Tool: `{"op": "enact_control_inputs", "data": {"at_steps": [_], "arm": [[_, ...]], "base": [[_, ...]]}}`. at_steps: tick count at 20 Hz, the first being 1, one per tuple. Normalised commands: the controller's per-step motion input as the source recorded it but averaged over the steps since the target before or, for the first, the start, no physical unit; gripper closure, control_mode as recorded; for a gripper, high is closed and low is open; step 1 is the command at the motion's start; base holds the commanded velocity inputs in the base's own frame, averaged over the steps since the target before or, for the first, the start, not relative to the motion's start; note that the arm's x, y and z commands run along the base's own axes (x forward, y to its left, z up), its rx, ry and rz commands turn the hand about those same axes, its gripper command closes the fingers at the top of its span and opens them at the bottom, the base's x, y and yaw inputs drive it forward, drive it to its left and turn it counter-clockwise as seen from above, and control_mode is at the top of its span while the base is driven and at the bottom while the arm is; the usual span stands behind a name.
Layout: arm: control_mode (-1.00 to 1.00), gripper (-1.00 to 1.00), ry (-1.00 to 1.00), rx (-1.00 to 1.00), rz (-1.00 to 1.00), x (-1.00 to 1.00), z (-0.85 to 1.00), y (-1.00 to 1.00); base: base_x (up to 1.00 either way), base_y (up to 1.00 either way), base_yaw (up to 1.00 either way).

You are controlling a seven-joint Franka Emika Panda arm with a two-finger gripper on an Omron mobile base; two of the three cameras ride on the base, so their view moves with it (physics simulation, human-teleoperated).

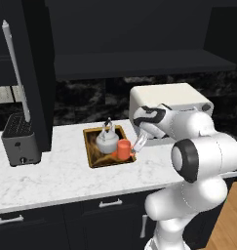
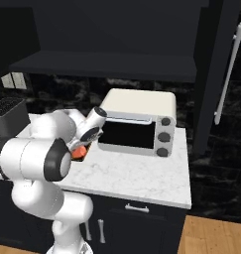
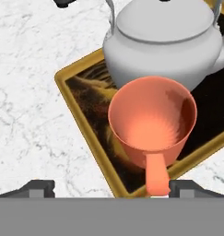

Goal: Pick the kettle from the counter and place it on the tray. Then pick the mug from the cabinet and place it on the tray. Then close the cabinet doors.

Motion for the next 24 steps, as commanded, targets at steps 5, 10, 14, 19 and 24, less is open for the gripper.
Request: {"op": "enact_control_inputs", "data": {"at_steps": [5,10,14,19,24], "arm": [[-1.0,-1.0,0.0,0.0,-0.03,-0.44,0.22,0.02],[-1.0,-1.0,-0.05,0.0,-0.01,-0.48,0.16,0.03],[-1.0,-1.0,-0.3,-0.01,-0.11,-0.98,0.73,0.49],[-1.0,-1.0,-0.12,-0.1,-0.13,-0.82,0.83,0.61],[-1.0,-1.0,0.01,-0.03,-0.32,-0.74,0.74,0.03]], "base": [[0.0,0.0,0.0],[0.0,0.0,0.0],[0.0,0.0,0.0],[0.0,0.0,0.0],[0.0,0.0,0.0]]}}
